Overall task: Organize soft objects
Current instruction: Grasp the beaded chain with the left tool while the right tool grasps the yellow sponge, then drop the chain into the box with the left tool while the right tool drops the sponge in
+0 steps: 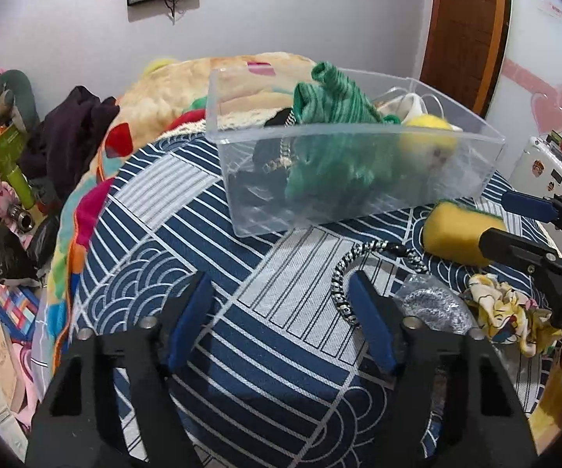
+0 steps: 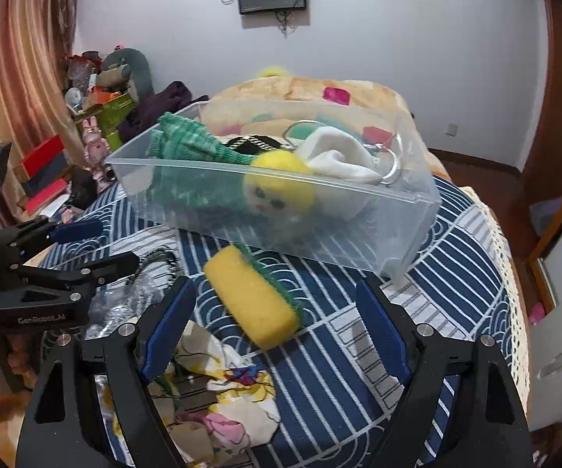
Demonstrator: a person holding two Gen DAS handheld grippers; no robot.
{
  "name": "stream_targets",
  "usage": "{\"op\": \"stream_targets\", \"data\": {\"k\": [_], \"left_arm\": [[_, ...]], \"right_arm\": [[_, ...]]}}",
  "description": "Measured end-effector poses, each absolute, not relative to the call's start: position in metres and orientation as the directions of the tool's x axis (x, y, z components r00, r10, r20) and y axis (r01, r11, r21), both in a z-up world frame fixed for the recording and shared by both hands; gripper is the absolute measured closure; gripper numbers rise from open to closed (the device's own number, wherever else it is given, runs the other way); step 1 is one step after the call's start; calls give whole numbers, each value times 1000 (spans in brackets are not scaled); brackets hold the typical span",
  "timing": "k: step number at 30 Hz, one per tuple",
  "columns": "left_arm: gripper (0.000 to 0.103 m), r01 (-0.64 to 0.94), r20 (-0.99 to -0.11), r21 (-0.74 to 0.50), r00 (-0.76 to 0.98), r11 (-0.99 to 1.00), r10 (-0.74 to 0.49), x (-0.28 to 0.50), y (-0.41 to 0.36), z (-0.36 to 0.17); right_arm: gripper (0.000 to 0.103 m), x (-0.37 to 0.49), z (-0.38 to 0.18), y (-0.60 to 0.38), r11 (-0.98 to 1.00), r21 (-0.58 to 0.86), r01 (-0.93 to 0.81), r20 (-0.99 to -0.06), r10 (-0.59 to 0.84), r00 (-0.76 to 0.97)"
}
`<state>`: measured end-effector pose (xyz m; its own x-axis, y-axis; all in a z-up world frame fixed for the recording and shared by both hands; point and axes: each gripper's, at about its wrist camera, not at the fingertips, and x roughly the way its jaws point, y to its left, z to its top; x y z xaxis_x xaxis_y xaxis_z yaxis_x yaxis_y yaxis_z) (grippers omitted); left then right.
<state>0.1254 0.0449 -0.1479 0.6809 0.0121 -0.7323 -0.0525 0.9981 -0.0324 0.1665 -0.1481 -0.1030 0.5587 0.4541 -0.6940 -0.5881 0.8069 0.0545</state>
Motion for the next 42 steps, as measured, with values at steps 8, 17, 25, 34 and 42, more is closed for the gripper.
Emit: {"op": "stream_targets", "data": {"k": [8, 17, 25, 34, 42], "left_arm": [[71, 25, -738, -35, 674, 999, -43, 127, 27, -152], [97, 72, -722, -41, 687, 997, -79, 120, 13, -148], [98, 41, -653, -68, 753, 997, -76, 103, 27, -113], [98, 10, -552, -69, 832, 998, -46, 104, 40, -67], [98, -15, -495, -73, 868, 997, -23, 125, 39, -40]], "right_arm": [[57, 170, -117, -147, 784, 118, -610, -730, 485, 481], [65, 162, -105, -154, 787, 111, -607, -696, 497, 518], [65, 158, -91, -160, 791, 111, -602, -653, 515, 556], [65, 155, -66, -165, 798, 91, -596, -590, 525, 614], [65, 166, -38, -174, 832, 82, -548, -513, 507, 693]]}}
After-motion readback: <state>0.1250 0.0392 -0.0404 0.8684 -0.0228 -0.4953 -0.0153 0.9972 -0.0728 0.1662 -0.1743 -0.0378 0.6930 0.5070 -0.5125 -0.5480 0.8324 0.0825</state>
